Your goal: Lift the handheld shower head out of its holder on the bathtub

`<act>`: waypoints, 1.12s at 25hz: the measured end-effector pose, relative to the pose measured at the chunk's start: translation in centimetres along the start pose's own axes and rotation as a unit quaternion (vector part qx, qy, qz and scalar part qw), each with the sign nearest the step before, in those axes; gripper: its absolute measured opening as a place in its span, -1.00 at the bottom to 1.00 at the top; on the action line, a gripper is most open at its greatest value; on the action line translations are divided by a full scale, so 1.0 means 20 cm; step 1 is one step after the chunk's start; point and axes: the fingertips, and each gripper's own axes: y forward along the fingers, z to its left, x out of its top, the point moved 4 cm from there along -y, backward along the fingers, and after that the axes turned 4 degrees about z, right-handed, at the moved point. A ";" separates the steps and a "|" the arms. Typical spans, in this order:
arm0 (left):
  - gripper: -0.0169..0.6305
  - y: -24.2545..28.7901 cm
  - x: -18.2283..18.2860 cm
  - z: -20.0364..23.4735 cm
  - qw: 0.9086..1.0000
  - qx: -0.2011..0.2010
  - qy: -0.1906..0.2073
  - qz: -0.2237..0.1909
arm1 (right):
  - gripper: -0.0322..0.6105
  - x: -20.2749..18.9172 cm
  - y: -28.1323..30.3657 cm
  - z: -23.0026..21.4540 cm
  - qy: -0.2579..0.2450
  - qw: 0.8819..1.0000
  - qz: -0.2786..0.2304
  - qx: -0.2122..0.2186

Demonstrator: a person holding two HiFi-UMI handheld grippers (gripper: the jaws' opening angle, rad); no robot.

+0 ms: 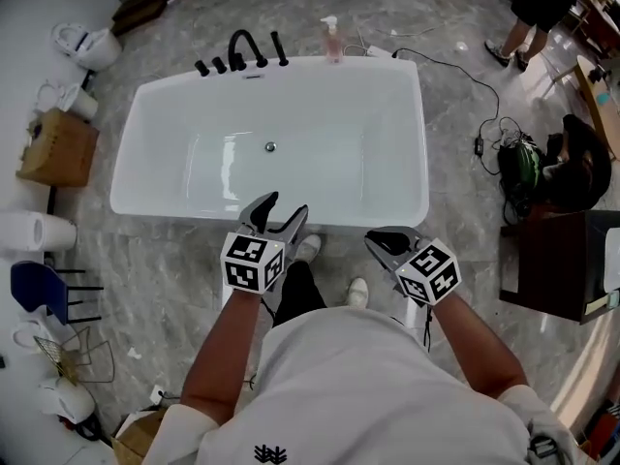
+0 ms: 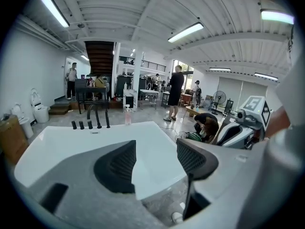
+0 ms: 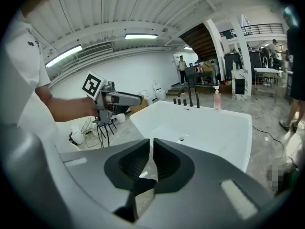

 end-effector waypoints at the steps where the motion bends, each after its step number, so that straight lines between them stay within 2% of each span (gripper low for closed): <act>1: -0.10 0.05 0.03 0.06 1.000 -0.005 0.002 0.001 | -0.78 0.02 0.03 -0.02 0.004 1.000 0.000 -0.008; 4: -0.10 0.22 0.11 0.23 1.000 -0.021 0.005 0.006 | -0.78 0.06 0.10 -0.09 0.019 0.999 0.005 -0.034; 9: -0.13 0.50 0.27 0.53 0.998 -0.041 0.032 0.020 | -0.78 0.17 0.25 -0.20 0.063 0.995 -0.004 -0.078; 13: -0.13 0.70 0.38 0.83 0.998 -0.046 0.028 0.023 | -0.78 0.26 0.40 -0.27 0.089 0.990 0.002 -0.111; 18: -0.14 0.97 0.53 1.16 0.998 -0.039 0.044 0.027 | -0.79 0.33 0.54 -0.35 0.124 0.981 0.007 -0.149; 28: -0.14 1.60 0.66 1.75 0.998 0.003 0.046 0.042 | -0.82 0.33 0.71 -0.49 0.204 0.957 0.038 -0.201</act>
